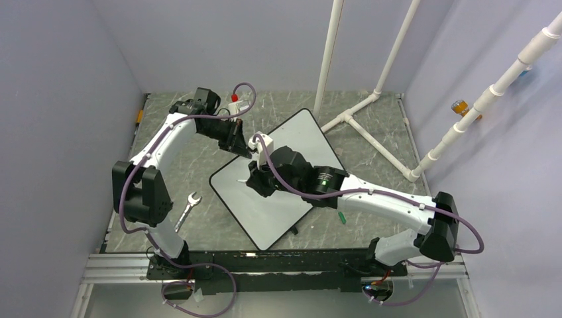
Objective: Write a sentence on the whiteboard
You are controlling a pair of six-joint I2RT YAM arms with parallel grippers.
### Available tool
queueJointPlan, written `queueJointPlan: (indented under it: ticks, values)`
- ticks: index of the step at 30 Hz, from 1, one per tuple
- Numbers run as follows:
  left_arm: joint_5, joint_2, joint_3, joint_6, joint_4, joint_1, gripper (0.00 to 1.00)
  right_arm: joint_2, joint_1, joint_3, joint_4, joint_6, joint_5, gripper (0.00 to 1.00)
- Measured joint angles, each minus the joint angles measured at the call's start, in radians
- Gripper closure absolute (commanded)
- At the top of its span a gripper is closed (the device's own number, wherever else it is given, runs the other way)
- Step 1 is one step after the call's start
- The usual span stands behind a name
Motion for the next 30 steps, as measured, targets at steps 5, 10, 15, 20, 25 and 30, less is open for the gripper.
queueJointPlan:
  ticks: [5,10,15,20,25,30]
  values:
    - [-0.005,-0.01,-0.009,-0.005,0.01,0.0,1.0,0.023,0.001,0.0,0.011,0.001,-0.007,1.0]
    - [-0.006,-0.013,-0.01,-0.006,0.012,-0.002,1.0,0.061,0.002,0.029,0.014,0.003,-0.008,1.0]
    - [-0.006,-0.013,-0.01,-0.006,0.013,-0.002,1.0,0.114,0.002,0.079,0.016,0.003,-0.006,1.0]
    - [-0.006,-0.013,-0.011,-0.006,0.014,-0.002,1.0,0.144,0.002,0.091,0.011,0.003,0.005,1.0]
    - [-0.006,-0.013,-0.011,-0.006,0.014,-0.002,1.0,0.149,0.002,0.091,0.005,0.004,0.019,1.0]
    - [-0.008,-0.013,-0.011,-0.006,0.014,-0.002,1.0,0.148,0.002,0.08,0.008,0.014,0.021,1.0]
